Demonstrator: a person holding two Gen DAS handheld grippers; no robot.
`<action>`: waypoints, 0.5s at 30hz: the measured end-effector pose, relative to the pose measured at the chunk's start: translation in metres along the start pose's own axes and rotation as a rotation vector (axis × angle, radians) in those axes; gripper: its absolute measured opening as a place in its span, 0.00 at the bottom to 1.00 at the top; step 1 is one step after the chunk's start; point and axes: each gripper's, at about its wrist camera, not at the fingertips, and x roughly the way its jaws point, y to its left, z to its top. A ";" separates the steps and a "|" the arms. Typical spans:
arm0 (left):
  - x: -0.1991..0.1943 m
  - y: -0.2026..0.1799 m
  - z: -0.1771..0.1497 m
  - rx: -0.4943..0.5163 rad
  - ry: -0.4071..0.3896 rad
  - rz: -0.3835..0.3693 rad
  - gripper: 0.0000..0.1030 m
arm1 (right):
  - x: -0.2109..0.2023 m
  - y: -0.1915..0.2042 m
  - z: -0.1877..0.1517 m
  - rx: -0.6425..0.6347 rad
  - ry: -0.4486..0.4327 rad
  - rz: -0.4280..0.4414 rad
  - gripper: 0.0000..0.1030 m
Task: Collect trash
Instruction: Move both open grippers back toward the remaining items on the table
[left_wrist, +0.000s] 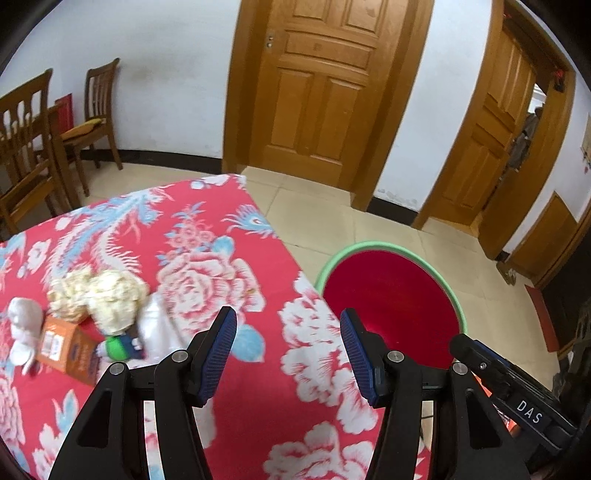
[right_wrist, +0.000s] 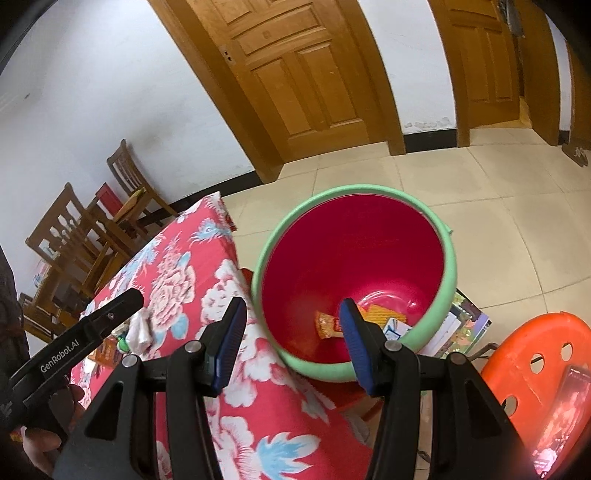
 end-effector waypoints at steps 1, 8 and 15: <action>-0.003 0.005 -0.001 -0.007 -0.004 0.007 0.58 | 0.000 0.003 -0.001 -0.005 0.001 0.004 0.53; -0.024 0.037 -0.007 -0.058 -0.030 0.050 0.58 | 0.001 0.027 -0.008 -0.047 0.016 0.033 0.53; -0.043 0.074 -0.013 -0.113 -0.057 0.108 0.58 | 0.007 0.059 -0.019 -0.099 0.040 0.064 0.54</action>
